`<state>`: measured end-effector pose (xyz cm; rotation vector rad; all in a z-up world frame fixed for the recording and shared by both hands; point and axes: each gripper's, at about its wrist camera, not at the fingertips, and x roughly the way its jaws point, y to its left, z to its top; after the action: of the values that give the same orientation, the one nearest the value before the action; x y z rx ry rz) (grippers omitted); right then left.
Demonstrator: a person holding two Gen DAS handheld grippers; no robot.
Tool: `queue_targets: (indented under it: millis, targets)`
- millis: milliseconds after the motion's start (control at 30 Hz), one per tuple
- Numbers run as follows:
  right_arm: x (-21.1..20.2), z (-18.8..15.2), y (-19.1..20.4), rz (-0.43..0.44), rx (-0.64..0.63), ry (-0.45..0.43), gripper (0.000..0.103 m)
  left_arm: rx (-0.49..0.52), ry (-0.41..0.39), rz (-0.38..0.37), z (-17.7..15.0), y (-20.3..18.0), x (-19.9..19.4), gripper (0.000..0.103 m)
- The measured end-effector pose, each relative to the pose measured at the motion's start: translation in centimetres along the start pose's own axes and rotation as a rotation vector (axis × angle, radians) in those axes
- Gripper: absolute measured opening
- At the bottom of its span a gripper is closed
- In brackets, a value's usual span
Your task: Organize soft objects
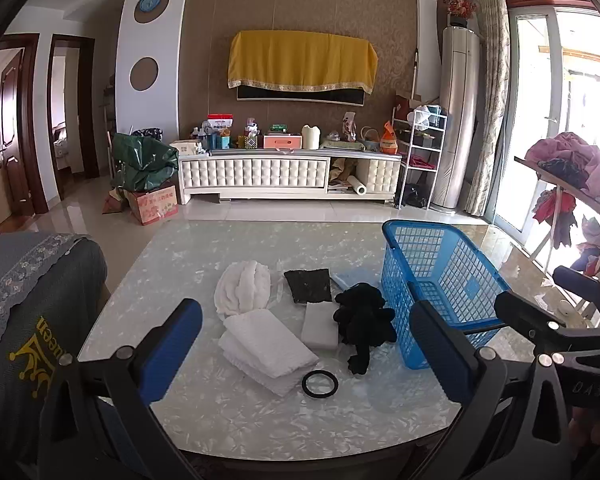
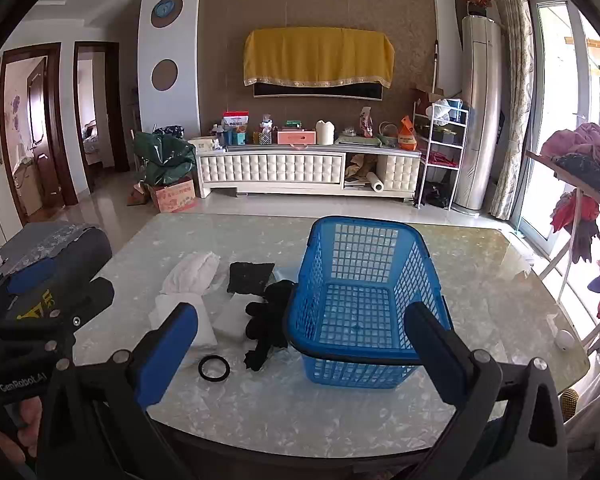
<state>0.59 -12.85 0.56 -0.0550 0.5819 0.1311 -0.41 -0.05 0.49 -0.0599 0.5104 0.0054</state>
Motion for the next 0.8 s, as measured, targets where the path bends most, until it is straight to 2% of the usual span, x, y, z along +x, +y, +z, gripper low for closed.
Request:
queue_targets:
  millis: [800]
  targets:
    - [-0.18,-0.03,0.01,0.000,0.008,0.018,0.103,0.006,0.006,-0.007,-0.33,-0.52,-0.10,0.103]
